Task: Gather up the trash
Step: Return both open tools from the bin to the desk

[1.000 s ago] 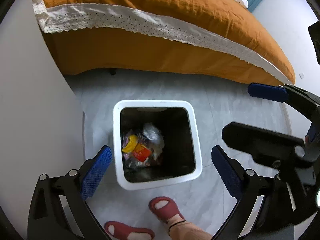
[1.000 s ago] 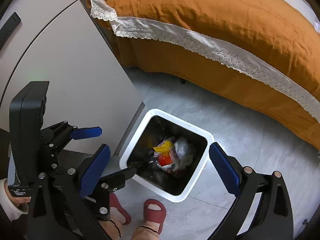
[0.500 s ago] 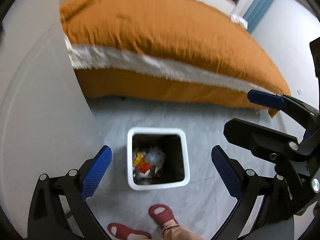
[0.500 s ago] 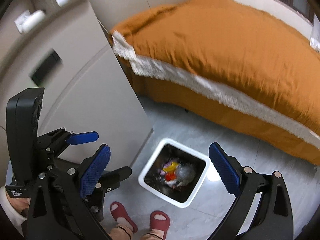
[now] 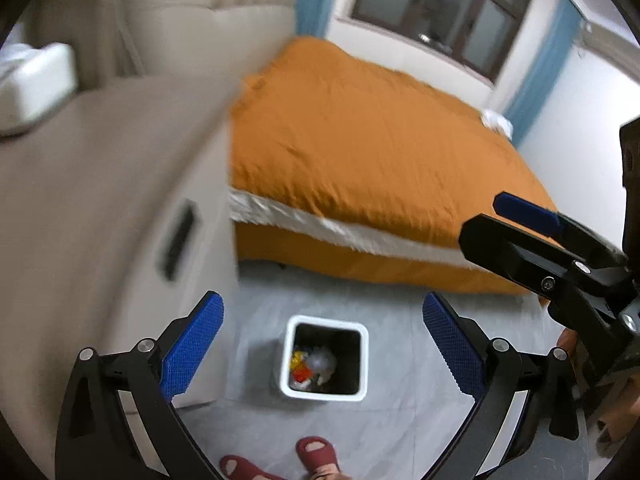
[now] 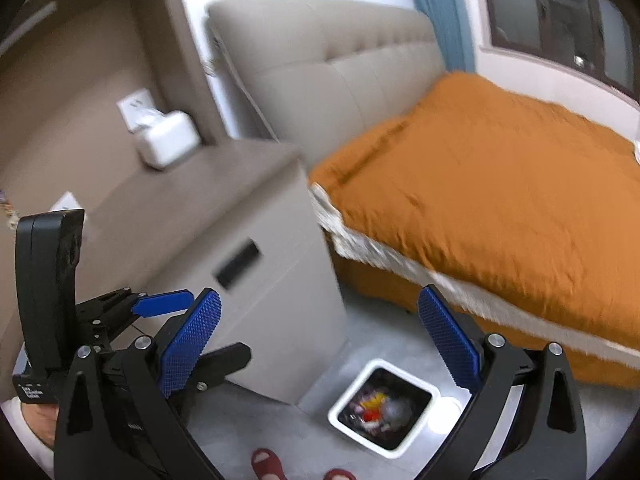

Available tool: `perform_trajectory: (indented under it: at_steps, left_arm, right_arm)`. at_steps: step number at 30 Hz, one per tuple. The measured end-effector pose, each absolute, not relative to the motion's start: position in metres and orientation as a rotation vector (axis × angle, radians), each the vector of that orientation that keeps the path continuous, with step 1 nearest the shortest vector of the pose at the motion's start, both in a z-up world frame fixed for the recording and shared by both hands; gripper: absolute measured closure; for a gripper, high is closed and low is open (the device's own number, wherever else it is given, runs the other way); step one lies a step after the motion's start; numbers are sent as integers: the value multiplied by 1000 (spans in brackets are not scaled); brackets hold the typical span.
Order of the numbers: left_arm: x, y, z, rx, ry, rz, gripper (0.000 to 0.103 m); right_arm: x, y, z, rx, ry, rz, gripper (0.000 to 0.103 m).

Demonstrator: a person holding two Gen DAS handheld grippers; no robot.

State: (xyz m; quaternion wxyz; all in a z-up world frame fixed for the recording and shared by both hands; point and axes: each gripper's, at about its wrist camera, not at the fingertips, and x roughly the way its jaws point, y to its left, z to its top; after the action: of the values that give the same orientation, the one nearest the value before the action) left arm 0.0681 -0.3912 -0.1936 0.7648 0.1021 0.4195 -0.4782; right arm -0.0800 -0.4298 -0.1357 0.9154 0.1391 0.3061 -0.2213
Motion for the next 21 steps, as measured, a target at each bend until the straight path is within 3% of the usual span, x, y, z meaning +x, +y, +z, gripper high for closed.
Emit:
perform_trajectory:
  at_steps: [10, 21]
  left_arm:
    - [111, -260, -116, 128, 743, -687, 5]
    - [160, -89, -100, -1, 702, -296, 5]
  right_arm:
    - [6, -358, -77, 155, 546, -183, 5]
    - [119, -247, -49, 3, 546, 132, 5]
